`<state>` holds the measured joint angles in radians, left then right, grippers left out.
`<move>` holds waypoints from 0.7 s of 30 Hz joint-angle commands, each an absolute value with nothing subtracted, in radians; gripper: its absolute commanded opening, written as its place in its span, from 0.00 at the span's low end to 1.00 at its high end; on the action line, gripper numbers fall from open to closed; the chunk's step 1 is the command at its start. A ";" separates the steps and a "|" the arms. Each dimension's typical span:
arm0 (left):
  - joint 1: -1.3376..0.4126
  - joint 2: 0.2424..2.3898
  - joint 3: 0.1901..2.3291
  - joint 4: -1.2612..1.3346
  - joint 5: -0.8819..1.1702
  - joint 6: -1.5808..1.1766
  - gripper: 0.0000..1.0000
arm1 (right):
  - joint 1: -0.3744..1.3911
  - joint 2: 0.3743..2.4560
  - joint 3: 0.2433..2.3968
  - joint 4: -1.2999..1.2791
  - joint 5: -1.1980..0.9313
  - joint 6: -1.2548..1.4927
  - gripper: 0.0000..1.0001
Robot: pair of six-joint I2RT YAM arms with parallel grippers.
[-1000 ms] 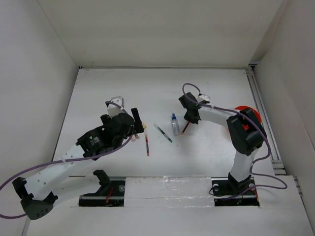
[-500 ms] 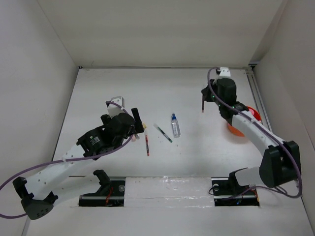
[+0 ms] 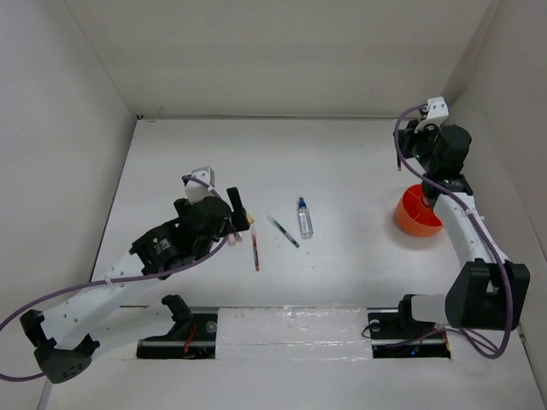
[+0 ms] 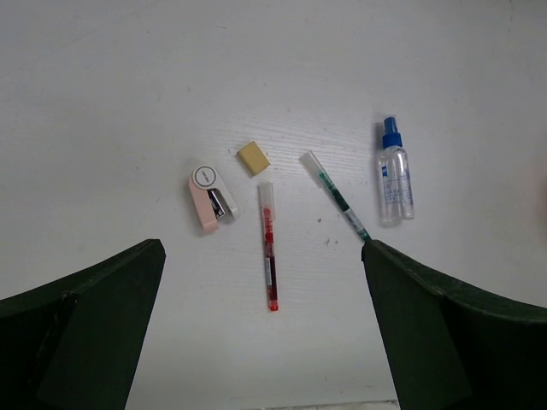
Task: Sort the stationery into containers
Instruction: Place the pen in the storage box.
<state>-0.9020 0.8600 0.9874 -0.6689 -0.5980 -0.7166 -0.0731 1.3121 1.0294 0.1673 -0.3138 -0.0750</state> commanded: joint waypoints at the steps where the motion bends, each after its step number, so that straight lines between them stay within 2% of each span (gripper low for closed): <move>1: -0.904 0.847 0.977 -0.629 -0.583 -0.695 1.00 | -0.063 1.234 0.994 0.262 -0.325 -0.106 0.00; 12: -0.904 0.877 0.968 -0.600 -0.529 -0.653 1.00 | -0.054 0.953 0.701 0.379 -0.089 -0.158 0.00; 21: -0.904 0.844 0.959 -0.591 -0.508 -0.644 1.00 | -0.054 0.940 0.690 0.336 -0.066 -0.156 0.00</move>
